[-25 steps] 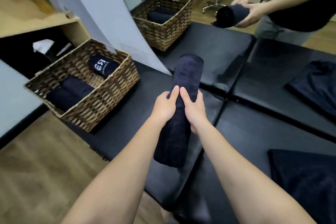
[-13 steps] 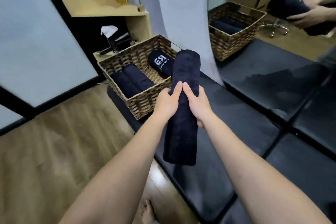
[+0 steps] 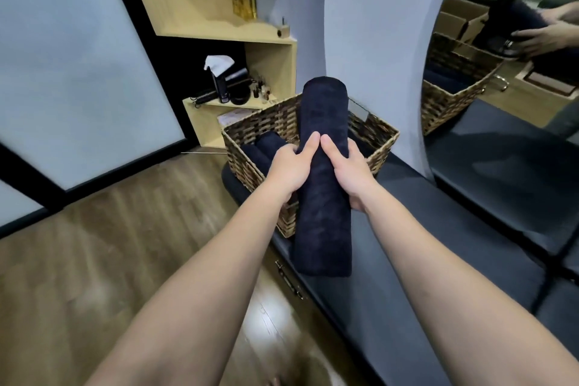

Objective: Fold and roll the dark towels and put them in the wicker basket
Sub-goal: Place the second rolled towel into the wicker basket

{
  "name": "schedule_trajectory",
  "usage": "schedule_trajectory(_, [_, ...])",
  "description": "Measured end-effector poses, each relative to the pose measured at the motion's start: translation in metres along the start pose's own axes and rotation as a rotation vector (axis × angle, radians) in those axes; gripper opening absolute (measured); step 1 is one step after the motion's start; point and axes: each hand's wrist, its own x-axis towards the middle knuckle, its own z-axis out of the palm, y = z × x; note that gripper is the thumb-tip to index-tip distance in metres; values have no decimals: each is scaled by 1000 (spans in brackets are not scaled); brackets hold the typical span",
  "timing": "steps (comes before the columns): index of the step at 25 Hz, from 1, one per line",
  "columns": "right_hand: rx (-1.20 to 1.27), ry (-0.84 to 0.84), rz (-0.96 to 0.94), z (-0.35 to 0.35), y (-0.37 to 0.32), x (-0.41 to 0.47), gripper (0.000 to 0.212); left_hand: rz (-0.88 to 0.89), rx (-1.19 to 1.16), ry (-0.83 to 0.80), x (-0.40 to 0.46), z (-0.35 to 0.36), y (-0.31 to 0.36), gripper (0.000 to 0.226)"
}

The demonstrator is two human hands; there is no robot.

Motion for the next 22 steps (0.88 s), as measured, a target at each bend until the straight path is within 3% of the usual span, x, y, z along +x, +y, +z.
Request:
schedule_trajectory(4, [-61,-12,-55,15,-17,25,62,-6,-103,-5,24,-14,4,61])
schedule_trajectory(7, [-92,-14,-135,26,-23,49,54,1,-156,83,41,-11,9,70])
schedule_trajectory(10, [-117,-18,-152,35,-32,84,59,-3,-184,170,76,-10,13,72])
schedule_trajectory(15, [-132,-51,-193,32,-53,146,53,47,-221,144,138,-13,25,94])
schedule_trajectory(22, [-162,-37,-287,14,-72,227,60,158,-214,244,207,6,54,78])
